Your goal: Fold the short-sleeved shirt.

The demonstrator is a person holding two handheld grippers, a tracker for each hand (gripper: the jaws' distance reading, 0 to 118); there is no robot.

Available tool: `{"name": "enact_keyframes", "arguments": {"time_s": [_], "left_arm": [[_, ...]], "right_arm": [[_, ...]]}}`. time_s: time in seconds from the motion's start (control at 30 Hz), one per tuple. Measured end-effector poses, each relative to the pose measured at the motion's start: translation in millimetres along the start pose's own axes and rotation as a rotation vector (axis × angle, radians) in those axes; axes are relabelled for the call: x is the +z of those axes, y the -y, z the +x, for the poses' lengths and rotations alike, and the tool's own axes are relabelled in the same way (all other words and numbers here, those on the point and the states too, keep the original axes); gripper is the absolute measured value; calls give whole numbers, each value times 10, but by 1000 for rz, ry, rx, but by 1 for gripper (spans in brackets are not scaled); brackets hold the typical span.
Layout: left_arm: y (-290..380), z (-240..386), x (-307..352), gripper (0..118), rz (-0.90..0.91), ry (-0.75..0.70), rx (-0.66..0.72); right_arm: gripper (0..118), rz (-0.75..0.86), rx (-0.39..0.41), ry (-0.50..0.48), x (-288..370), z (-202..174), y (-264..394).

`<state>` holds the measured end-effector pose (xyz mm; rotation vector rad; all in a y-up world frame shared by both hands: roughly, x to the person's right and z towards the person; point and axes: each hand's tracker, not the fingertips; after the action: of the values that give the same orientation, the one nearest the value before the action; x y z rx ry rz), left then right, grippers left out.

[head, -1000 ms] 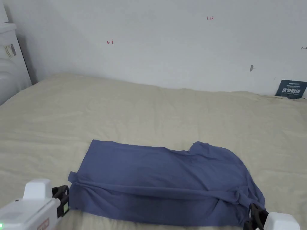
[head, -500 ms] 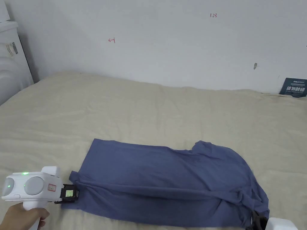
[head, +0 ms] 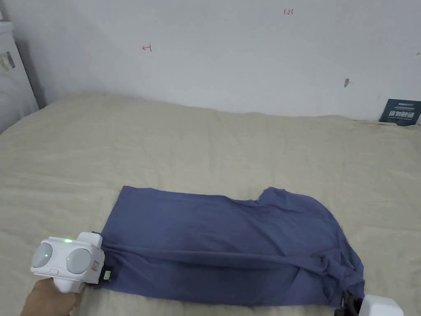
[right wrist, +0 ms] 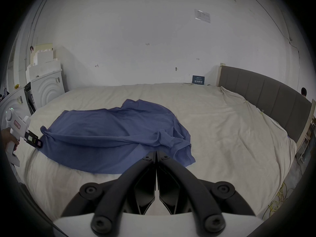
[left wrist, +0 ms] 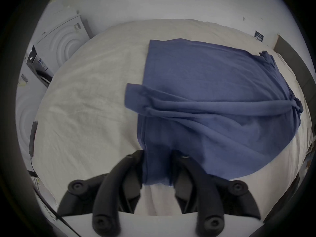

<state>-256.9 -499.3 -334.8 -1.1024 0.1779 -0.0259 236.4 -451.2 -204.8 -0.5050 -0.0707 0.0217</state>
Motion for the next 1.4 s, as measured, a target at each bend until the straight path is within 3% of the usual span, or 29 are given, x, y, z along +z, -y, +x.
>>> {"name": "enact_keyframes", "arguments": {"time_s": [0.1, 0.23, 0.27, 0.33, 0.4, 0.57, 0.67, 0.73, 0.77, 0.8, 1.07, 1.4], "left_arm": [[-9, 32, 12, 2, -6, -24, -84], [7, -97, 103, 0, 16, 23, -18], [16, -136, 129, 0, 34, 34, 4], [39, -174, 194, 0, 44, 33, 4], [66, -193, 258, 0, 57, 38, 11], [121, -234, 260, 0, 72, 49, 41], [153, -211, 275, 0, 69, 51, 44], [166, -225, 262, 0, 64, 56, 56], [173, -218, 278, 0, 66, 58, 62], [177, -221, 276, 0, 65, 61, 64], [223, -330, 469, 0, 112, 113, 121], [559, -506, 991, 0, 185, 153, 156]], "right_arm": [[0, -55, -20, 21, -161, 129, -14], [6, -133, -36, 21, -500, 365, -39], [13, -156, -54, 15, -617, 419, -39], [42, -240, -81, -13, -834, 541, -66], [60, -283, -135, -42, -1006, 615, -91], [75, -348, -102, -60, -1325, 602, -131], [72, -428, -69, -51, -1518, 558, -78], [46, -434, -54, -43, -1558, 548, -51], [29, -415, -45, -69, -1526, 546, -54], [5, -405, -49, -97, -1504, 542, -52], [3, -320, -79, -93, -1182, 585, -170], [3, -241, 28, -50, -312, 592, -271]]}}
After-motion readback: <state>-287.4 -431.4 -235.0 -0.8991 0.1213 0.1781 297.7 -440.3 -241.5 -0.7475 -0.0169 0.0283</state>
